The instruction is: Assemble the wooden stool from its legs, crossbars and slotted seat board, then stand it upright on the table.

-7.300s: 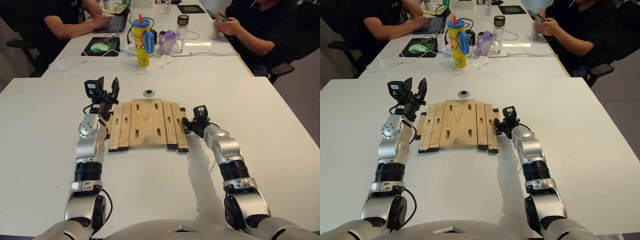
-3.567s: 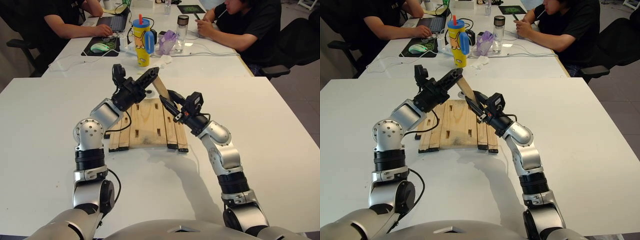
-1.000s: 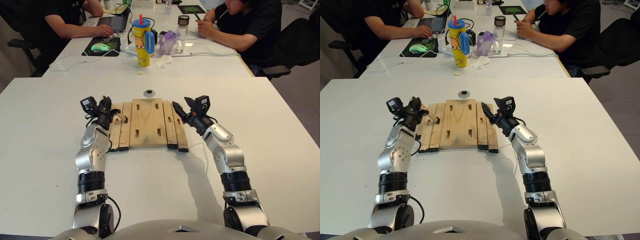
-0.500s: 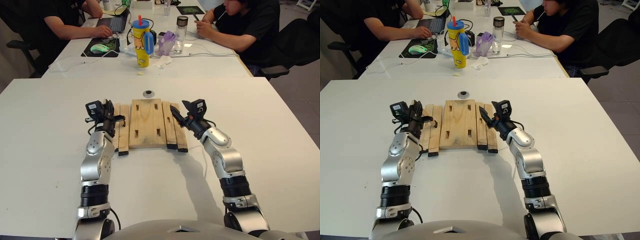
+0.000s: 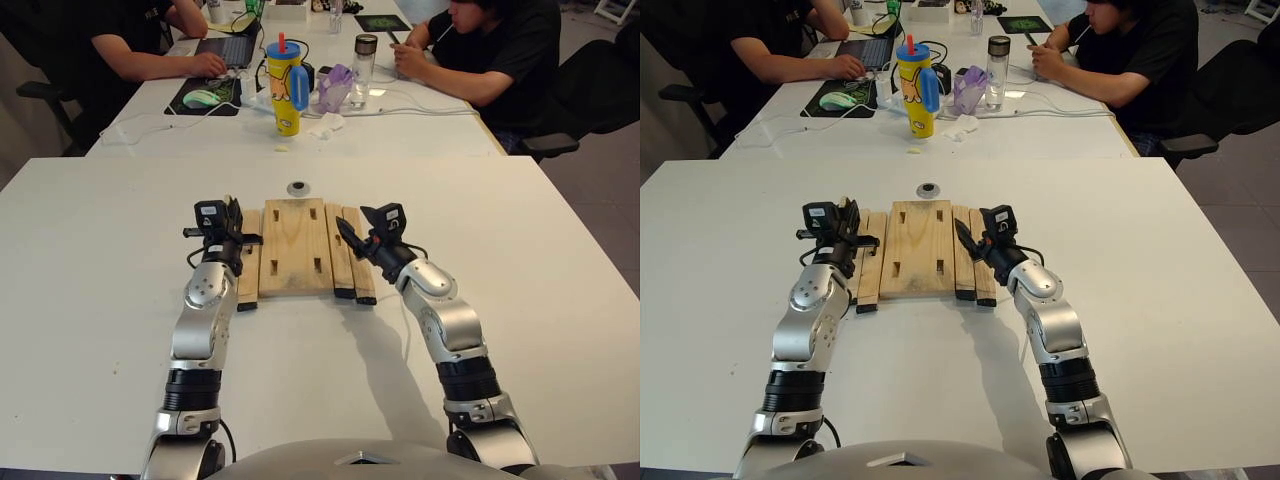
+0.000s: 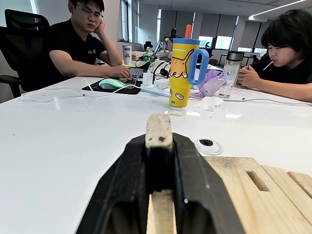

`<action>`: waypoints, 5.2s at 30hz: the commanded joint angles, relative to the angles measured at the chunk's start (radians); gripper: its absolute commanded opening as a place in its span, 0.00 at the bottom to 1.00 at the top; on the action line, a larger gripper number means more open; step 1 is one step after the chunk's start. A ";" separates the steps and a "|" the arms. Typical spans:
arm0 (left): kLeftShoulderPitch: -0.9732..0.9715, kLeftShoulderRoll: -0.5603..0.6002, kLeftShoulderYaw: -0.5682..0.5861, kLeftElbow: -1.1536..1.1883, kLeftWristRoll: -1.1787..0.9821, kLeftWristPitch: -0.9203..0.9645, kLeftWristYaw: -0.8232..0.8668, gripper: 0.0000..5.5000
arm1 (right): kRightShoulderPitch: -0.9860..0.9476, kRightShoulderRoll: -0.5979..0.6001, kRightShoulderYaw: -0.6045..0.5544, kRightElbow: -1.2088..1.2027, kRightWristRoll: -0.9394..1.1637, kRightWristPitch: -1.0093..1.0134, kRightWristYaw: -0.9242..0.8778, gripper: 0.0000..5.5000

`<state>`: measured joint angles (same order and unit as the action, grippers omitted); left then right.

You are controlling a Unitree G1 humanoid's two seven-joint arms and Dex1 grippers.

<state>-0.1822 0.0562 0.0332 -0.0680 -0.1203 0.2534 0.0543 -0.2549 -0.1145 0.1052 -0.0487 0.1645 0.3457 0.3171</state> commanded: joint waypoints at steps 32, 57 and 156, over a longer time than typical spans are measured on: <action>0.151 -0.067 0.060 0.042 -0.102 0.272 0.005 0.08 | -0.019 -0.002 0.053 0.005 -0.095 -0.015 -0.032 0.54; 0.191 -0.038 0.093 -0.092 -0.067 0.441 0.077 0.08 | 0.069 0.032 0.068 -0.069 -0.143 0.018 -0.127 0.54; -0.272 0.056 0.143 0.008 -0.114 0.080 -0.060 0.48 | -0.039 0.048 0.085 0.080 -0.179 -0.040 -0.050 0.54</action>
<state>-0.4577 0.1005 0.1678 0.0139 -0.2538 0.3616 -0.0278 -0.2874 -0.0633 0.1969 0.0296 -0.0227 0.3111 0.2597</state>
